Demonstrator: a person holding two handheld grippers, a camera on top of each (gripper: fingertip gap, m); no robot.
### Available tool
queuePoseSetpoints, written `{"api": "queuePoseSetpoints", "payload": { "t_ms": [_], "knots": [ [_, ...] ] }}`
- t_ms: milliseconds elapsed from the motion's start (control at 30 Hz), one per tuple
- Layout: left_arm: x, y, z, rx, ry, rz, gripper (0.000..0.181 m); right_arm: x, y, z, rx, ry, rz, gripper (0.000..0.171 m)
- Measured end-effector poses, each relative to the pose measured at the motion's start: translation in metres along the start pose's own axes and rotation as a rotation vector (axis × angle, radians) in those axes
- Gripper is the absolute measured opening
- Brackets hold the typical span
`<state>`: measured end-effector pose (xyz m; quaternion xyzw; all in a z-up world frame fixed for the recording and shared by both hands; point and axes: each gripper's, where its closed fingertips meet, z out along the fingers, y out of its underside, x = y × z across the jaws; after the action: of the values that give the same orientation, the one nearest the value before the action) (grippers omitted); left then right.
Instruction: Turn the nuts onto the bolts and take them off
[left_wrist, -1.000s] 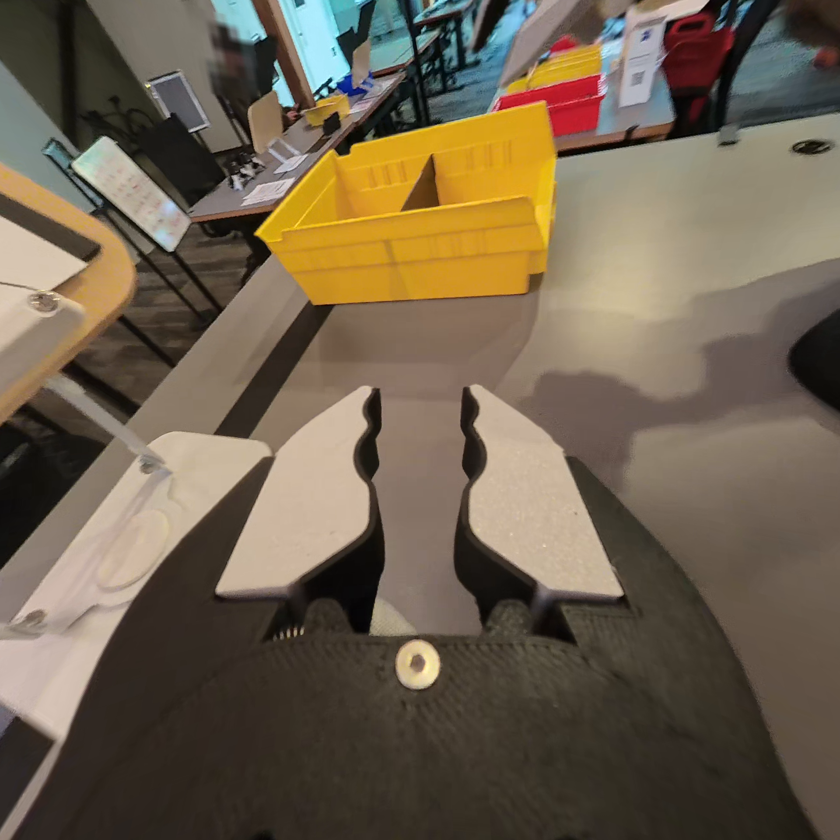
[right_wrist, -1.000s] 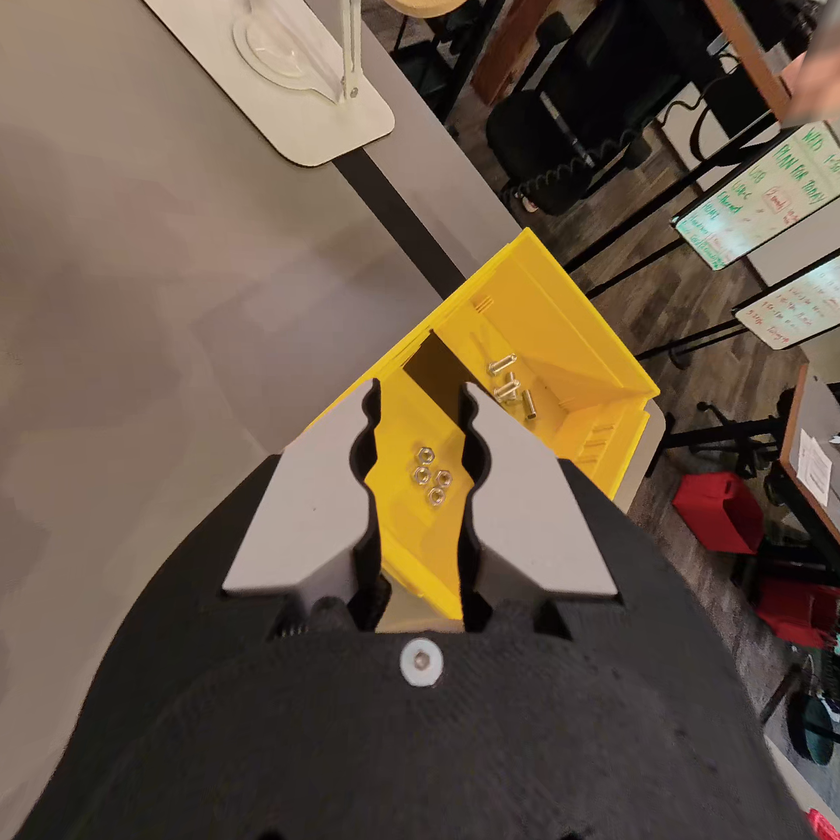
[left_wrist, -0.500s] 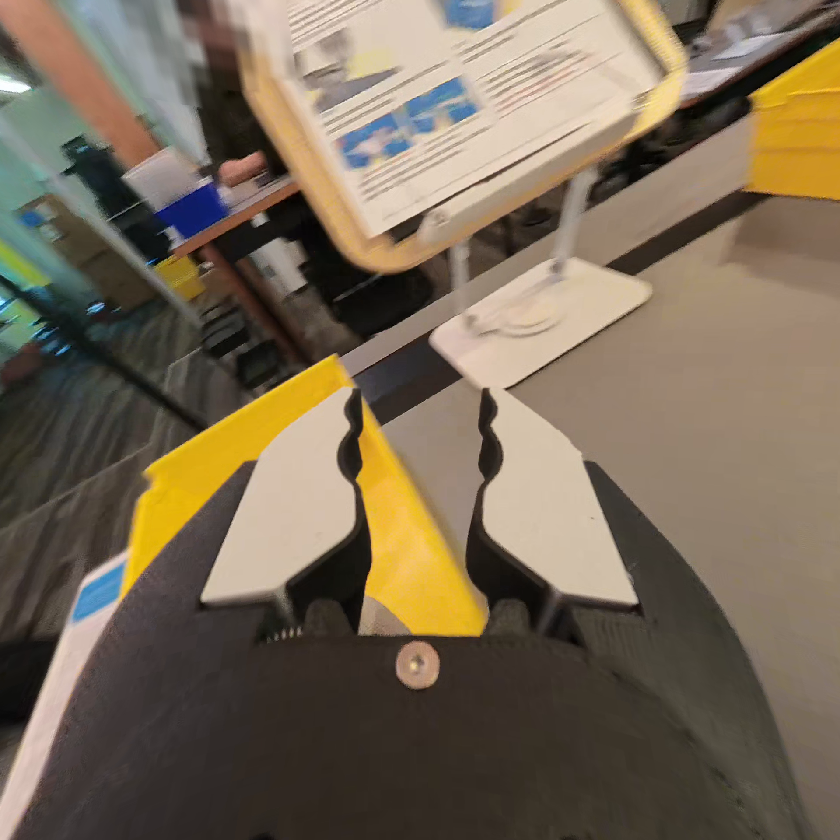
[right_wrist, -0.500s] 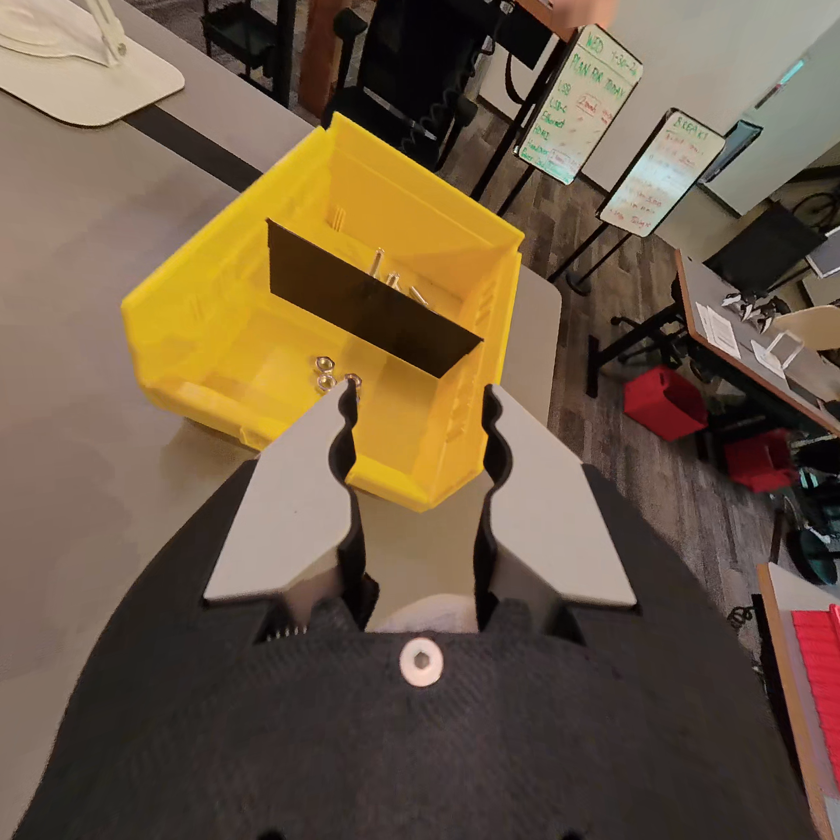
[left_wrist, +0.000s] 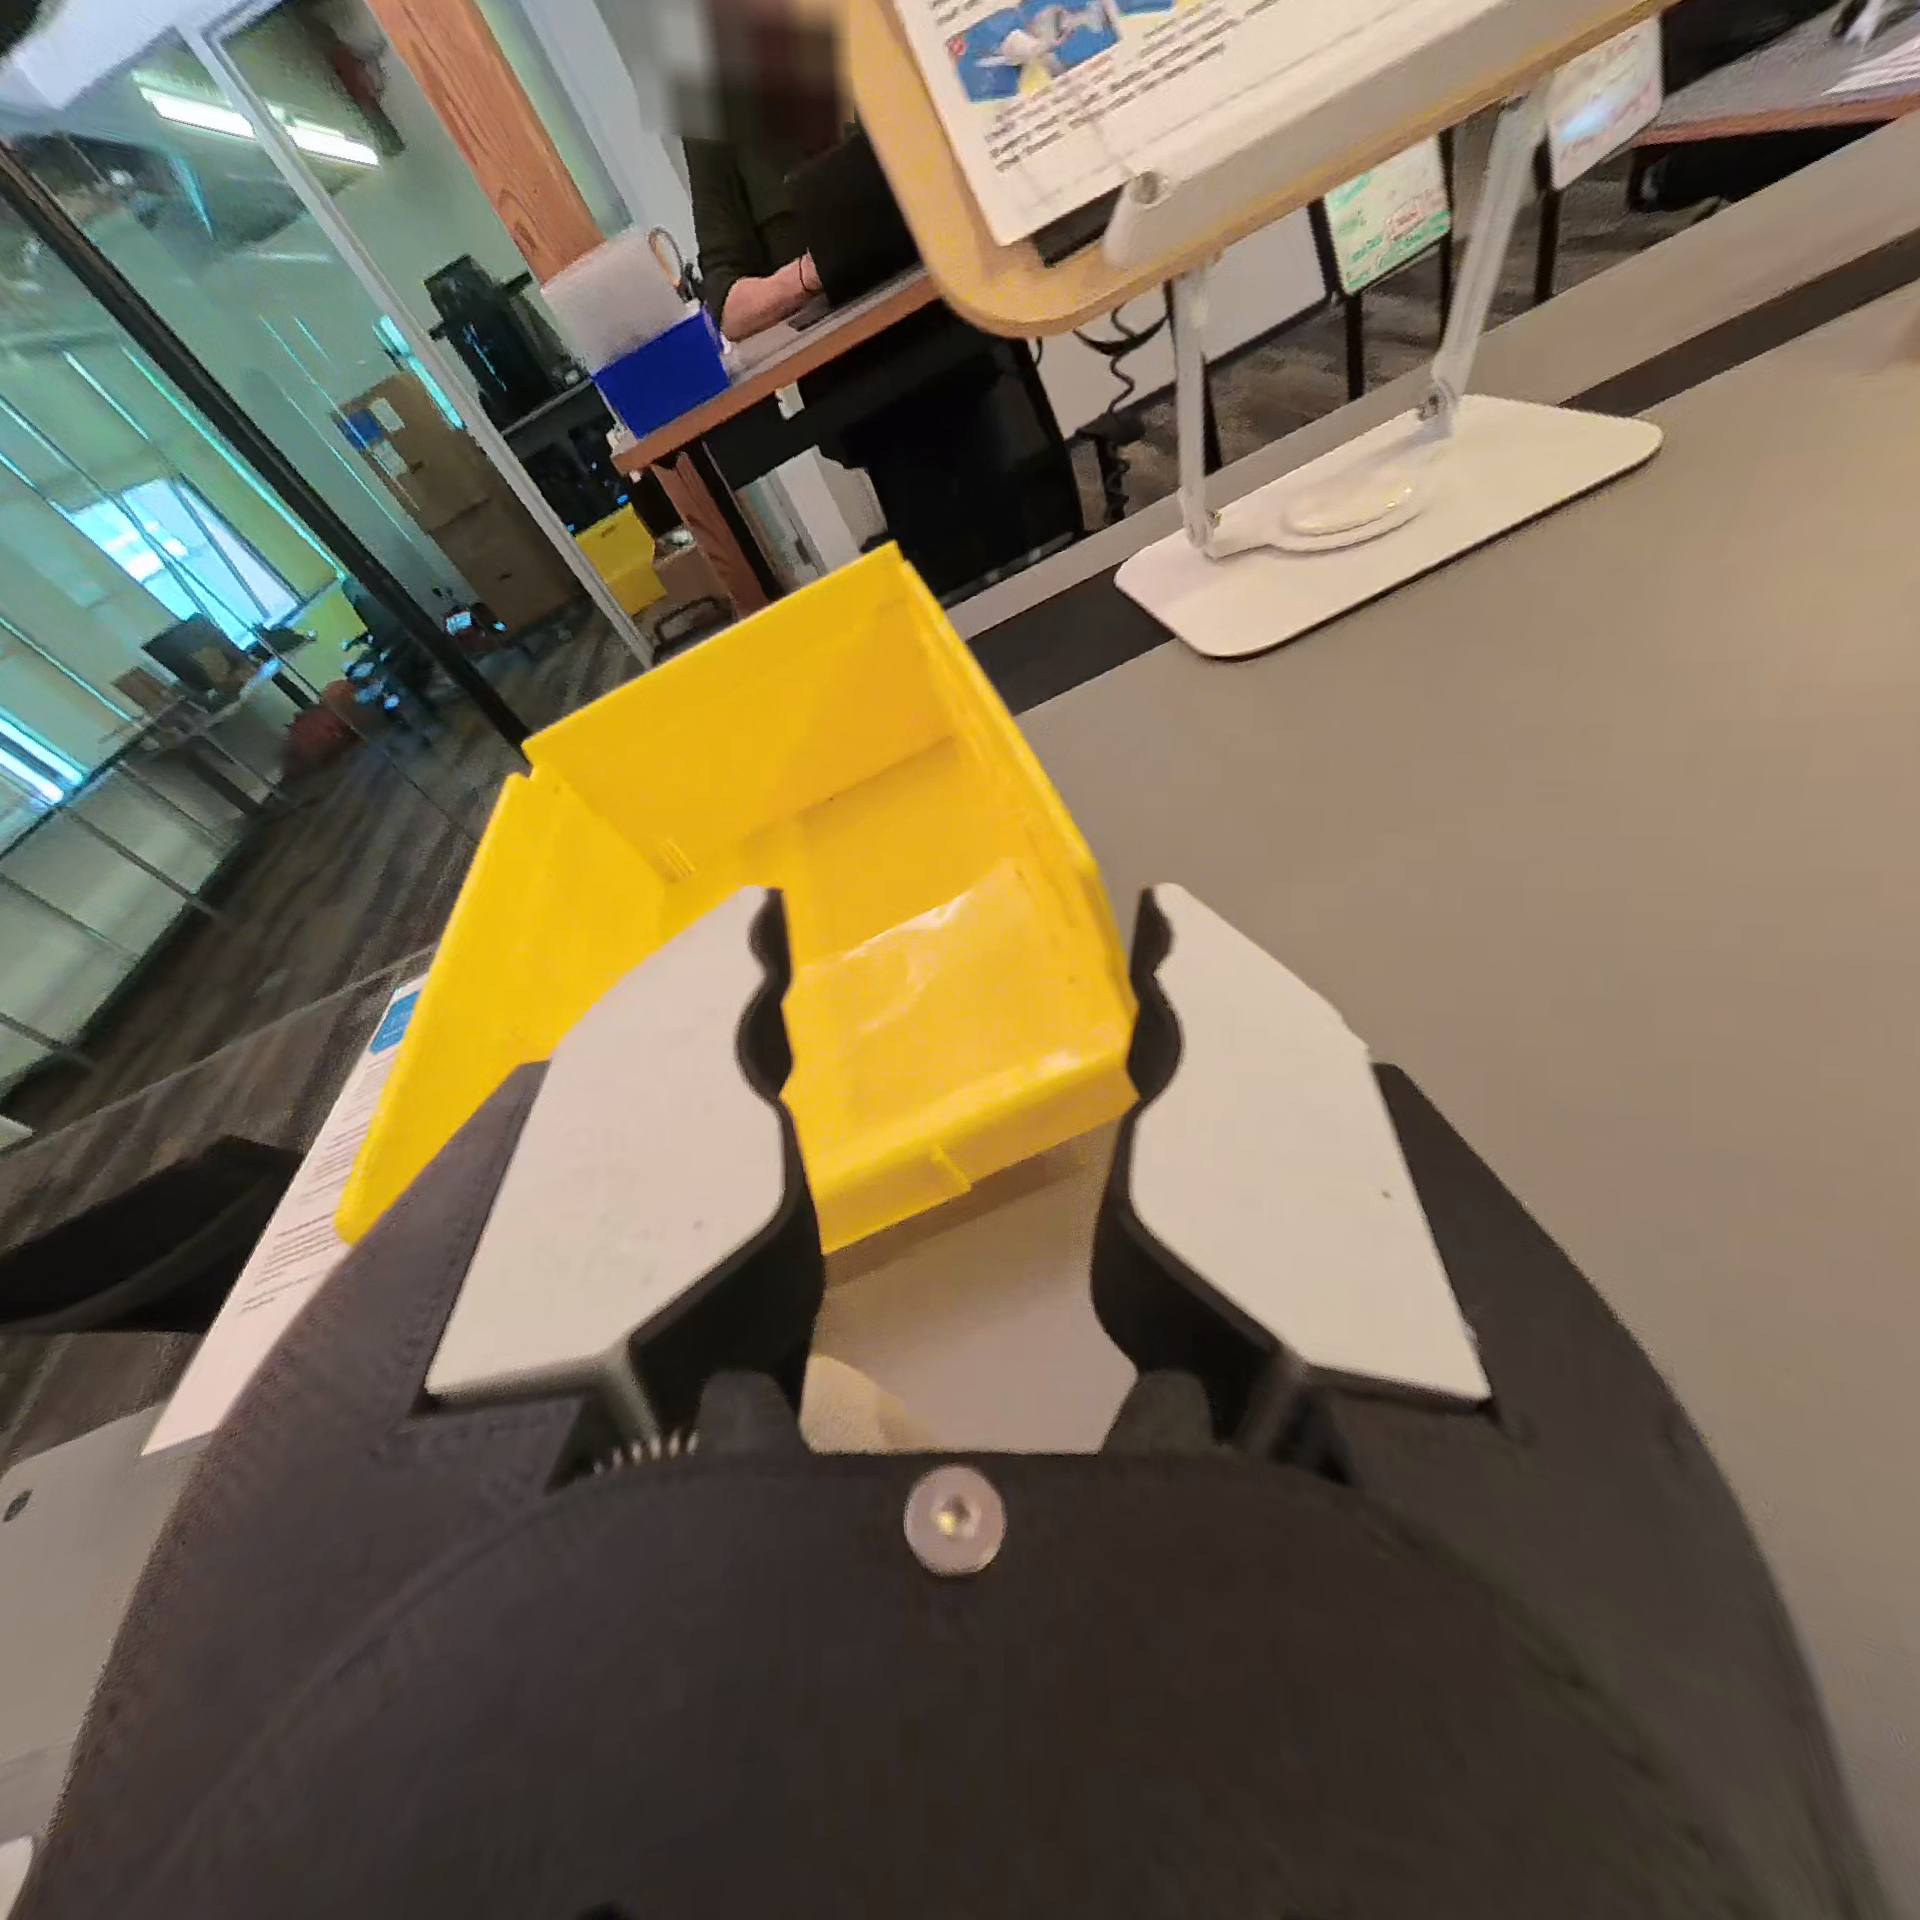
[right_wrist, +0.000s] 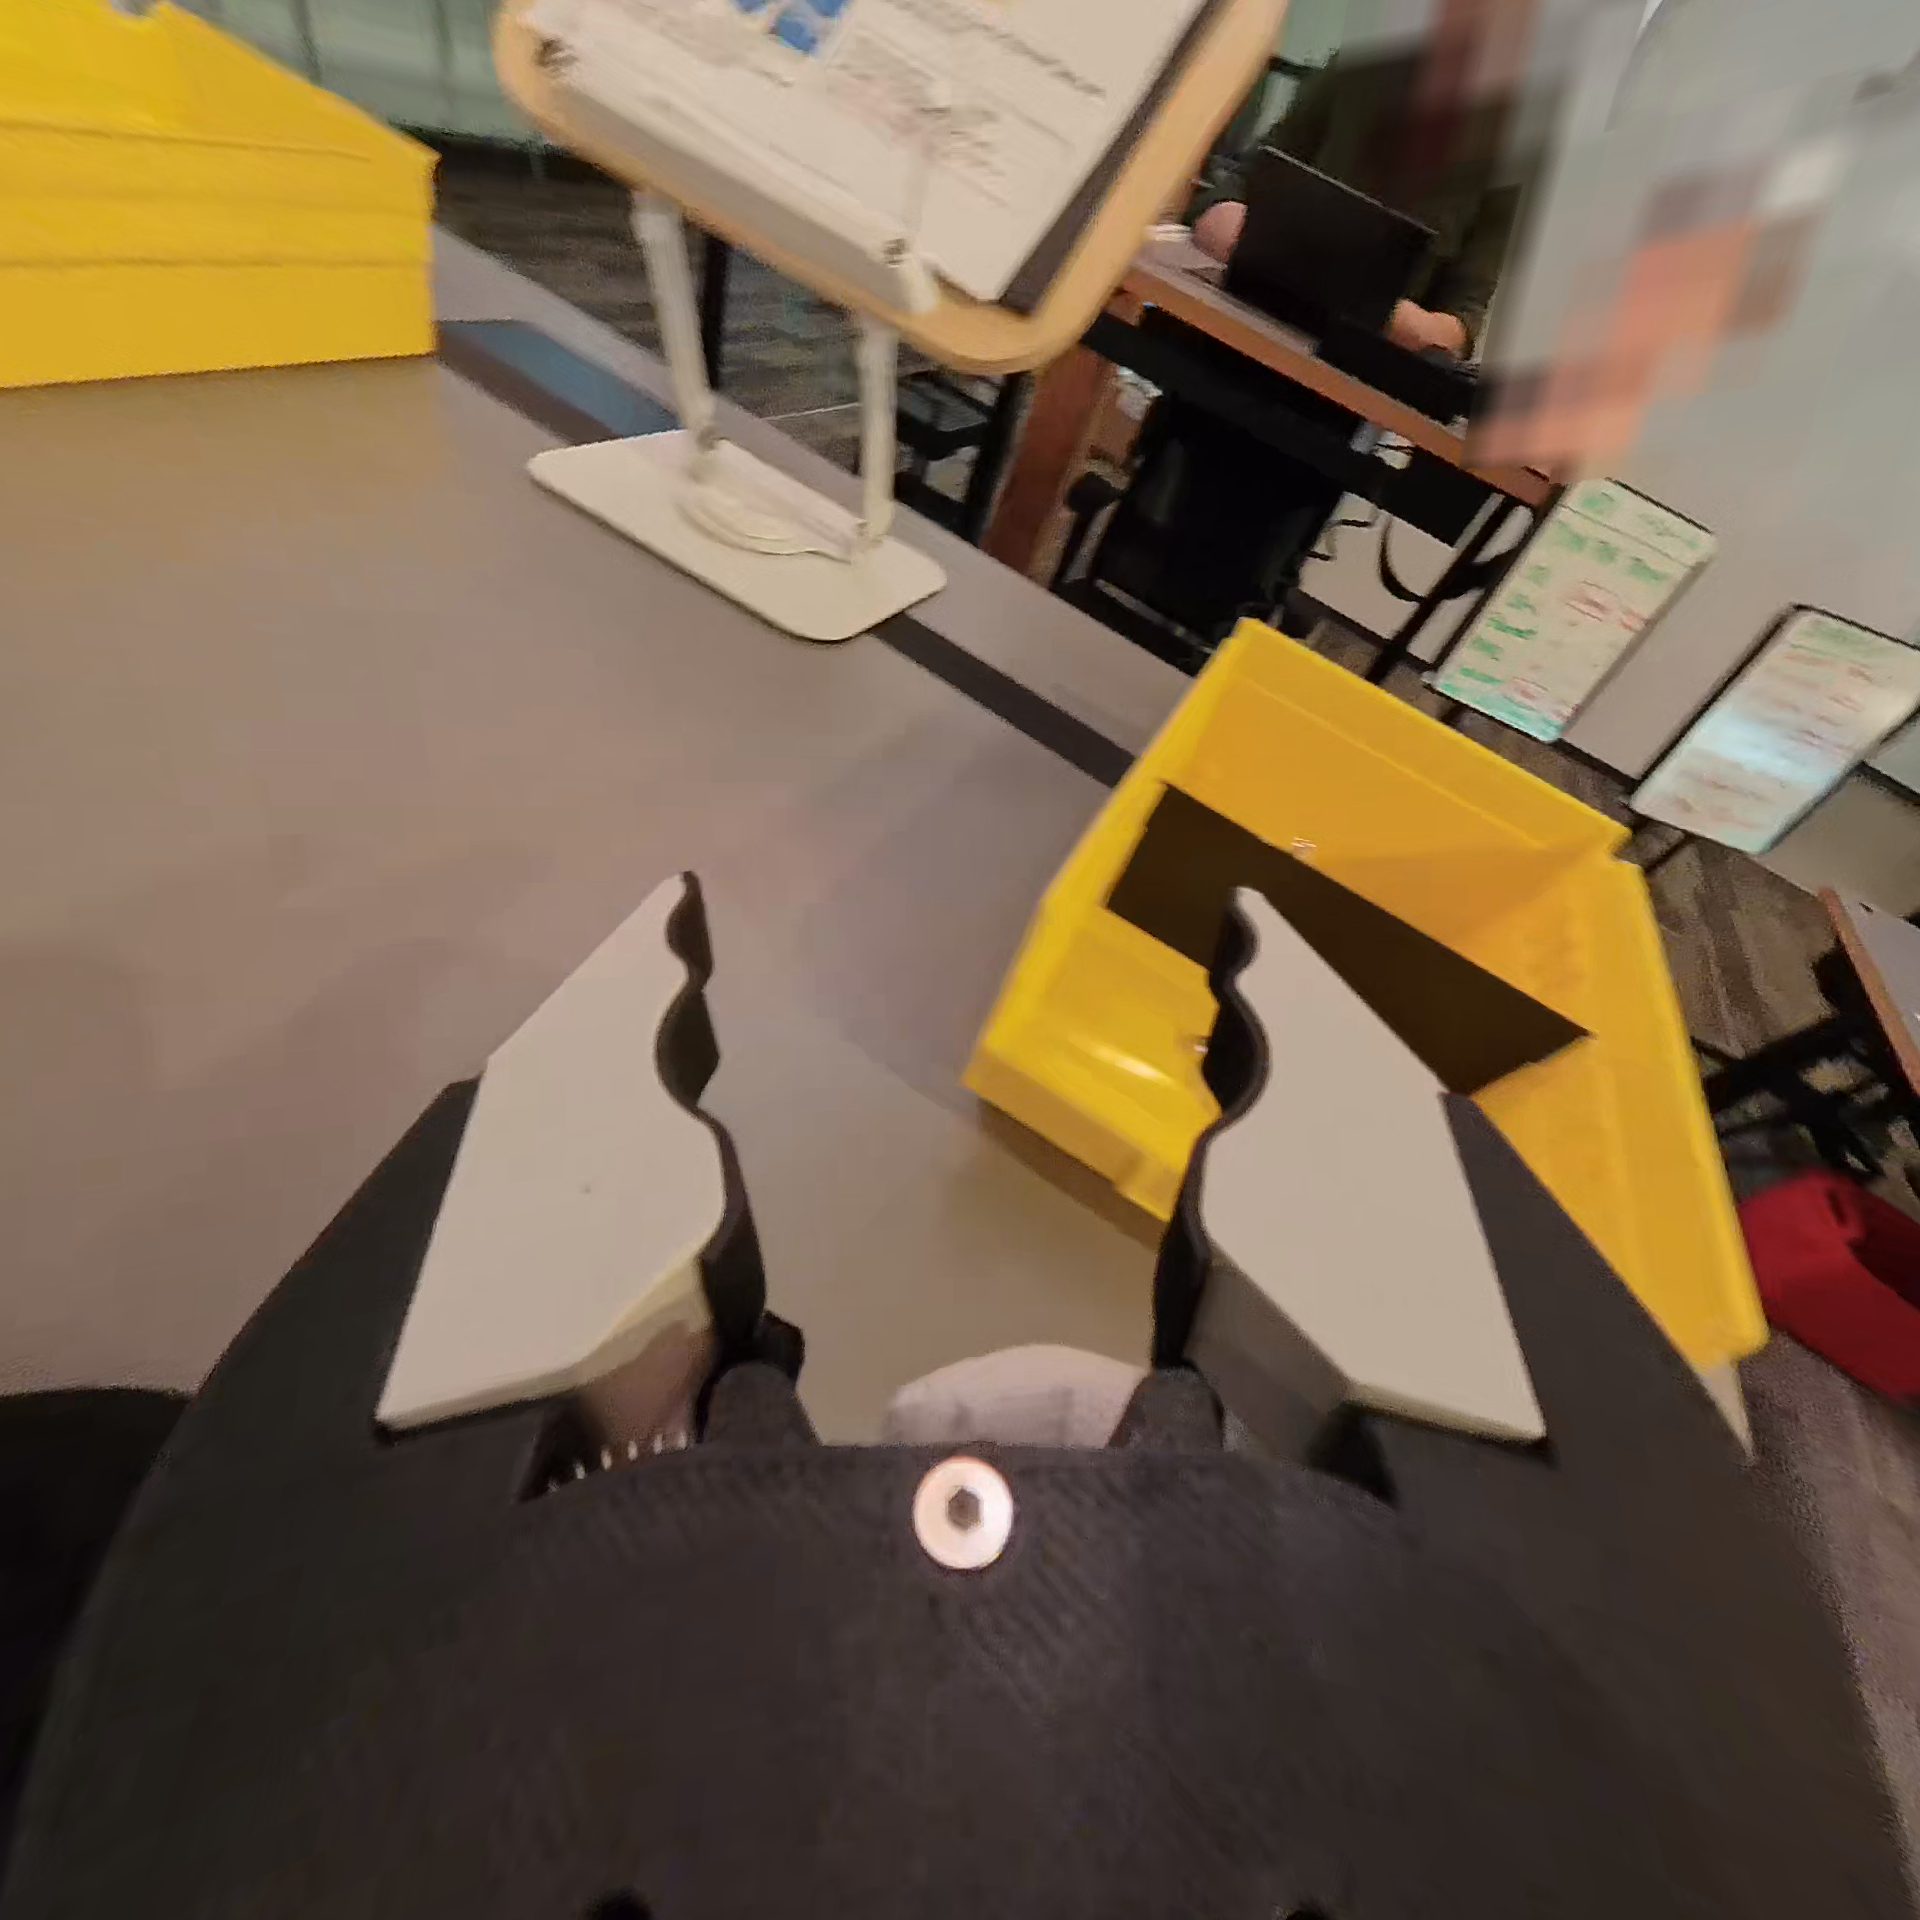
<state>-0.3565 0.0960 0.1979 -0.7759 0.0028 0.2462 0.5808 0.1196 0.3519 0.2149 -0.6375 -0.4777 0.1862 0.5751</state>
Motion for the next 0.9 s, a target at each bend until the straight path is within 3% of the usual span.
{"api": "queuePoseSetpoints", "payload": {
  "t_ms": [100, 200, 267, 400, 467, 533, 600, 633, 667, 800, 900],
  "knots": [
    [0.021, 0.002, -0.006, -0.023, 0.03, 0.007, 0.111, -0.037, 0.002, 0.005, 0.014, -0.008, -0.025, 0.125],
    [0.031, 0.009, -0.016, -0.045, 0.028, 0.078, 0.116, -0.062, 0.011, 0.005, 0.002, -0.022, 0.0, 0.131],
    [0.041, 0.012, -0.021, -0.044, 0.078, 0.023, 0.114, -0.068, 0.016, 0.004, -0.002, -0.015, 0.043, 0.131],
    [0.061, 0.016, -0.024, -0.036, 0.15, -0.052, 0.104, -0.08, 0.015, 0.003, 0.015, -0.022, 0.098, 0.13],
    [0.067, 0.014, -0.024, -0.019, 0.154, -0.036, 0.084, -0.082, 0.015, 0.003, 0.01, -0.006, 0.067, 0.126],
    [0.081, 0.009, -0.026, -0.003, 0.214, -0.058, 0.062, -0.088, 0.009, 0.001, 0.038, -0.011, 0.042, 0.108],
    [0.096, 0.002, -0.025, 0.025, 0.264, -0.088, 0.039, -0.098, 0.008, 0.001, 0.034, -0.055, 0.055, 0.06],
    [0.104, 0.0, -0.022, 0.027, 0.283, -0.092, 0.038, -0.101, 0.01, 0.005, 0.014, -0.065, 0.083, 0.06],
    [0.112, -0.001, -0.018, 0.013, 0.302, -0.081, 0.041, -0.104, 0.012, 0.011, -0.011, -0.062, 0.111, 0.064],
    [0.141, -0.006, -0.001, -0.062, 0.377, -0.061, 0.09, -0.118, 0.034, 0.043, -0.202, -0.042, 0.108, 0.12],
    [0.157, -0.013, 0.007, -0.083, 0.422, -0.069, 0.096, -0.132, 0.04, 0.064, -0.266, -0.046, 0.072, 0.129]
  ]
}}
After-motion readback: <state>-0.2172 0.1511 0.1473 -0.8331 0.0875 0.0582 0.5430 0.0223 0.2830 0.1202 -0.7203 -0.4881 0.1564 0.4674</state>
